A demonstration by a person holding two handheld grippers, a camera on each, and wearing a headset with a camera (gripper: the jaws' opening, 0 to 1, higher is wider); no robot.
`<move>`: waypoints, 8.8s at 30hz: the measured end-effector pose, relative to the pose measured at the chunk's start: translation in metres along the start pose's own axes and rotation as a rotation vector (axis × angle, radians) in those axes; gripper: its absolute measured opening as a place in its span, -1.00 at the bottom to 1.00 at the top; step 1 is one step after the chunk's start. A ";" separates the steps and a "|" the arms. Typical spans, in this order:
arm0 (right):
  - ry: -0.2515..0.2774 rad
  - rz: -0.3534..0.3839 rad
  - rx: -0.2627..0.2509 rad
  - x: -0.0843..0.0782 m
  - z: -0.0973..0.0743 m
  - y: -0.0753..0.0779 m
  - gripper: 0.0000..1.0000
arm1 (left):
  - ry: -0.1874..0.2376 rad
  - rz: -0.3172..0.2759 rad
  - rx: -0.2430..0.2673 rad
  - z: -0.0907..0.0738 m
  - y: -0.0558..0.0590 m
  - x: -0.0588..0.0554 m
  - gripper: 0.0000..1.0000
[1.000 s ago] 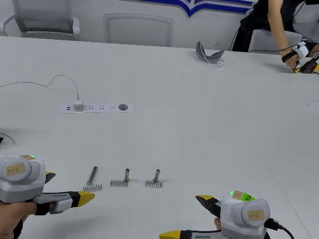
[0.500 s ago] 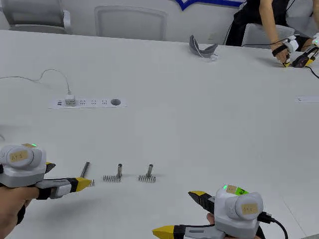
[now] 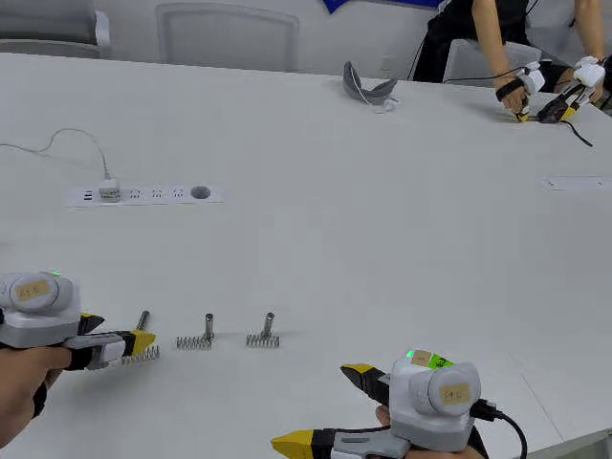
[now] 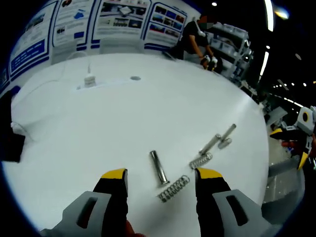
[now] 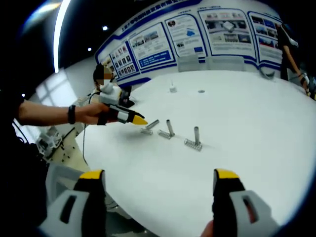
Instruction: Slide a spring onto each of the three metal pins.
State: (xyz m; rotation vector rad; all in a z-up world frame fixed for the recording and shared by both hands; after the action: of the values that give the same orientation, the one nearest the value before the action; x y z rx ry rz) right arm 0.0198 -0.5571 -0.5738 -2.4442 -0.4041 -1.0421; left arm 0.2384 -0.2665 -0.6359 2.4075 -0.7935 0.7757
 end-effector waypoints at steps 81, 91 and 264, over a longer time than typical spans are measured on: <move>-0.024 0.054 0.014 -0.010 0.006 0.004 0.77 | -0.002 0.237 0.191 0.006 -0.001 0.028 -0.85; -0.028 0.053 0.017 -0.010 0.007 0.003 0.77 | 0.015 0.240 0.200 -0.004 0.000 0.024 -0.85; -0.087 0.060 0.060 -0.029 0.019 -0.011 0.76 | -0.110 0.371 -0.006 0.012 0.029 -0.037 -0.40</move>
State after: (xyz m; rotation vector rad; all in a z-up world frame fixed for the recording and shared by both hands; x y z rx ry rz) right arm 0.0072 -0.5408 -0.6038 -2.4386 -0.3820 -0.8883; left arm 0.1992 -0.2805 -0.6607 2.3430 -1.3089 0.7778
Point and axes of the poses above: the centre of the closed fingertips' face, and the gripper's own axes: z roughly forward along the fingers, y roughly to its right, x roughly out of its top, the point moved 10 cm from there along -z, roughly backward along the fingers, and after that the axes turned 5 degrees about -y, right-handed, at the moved point
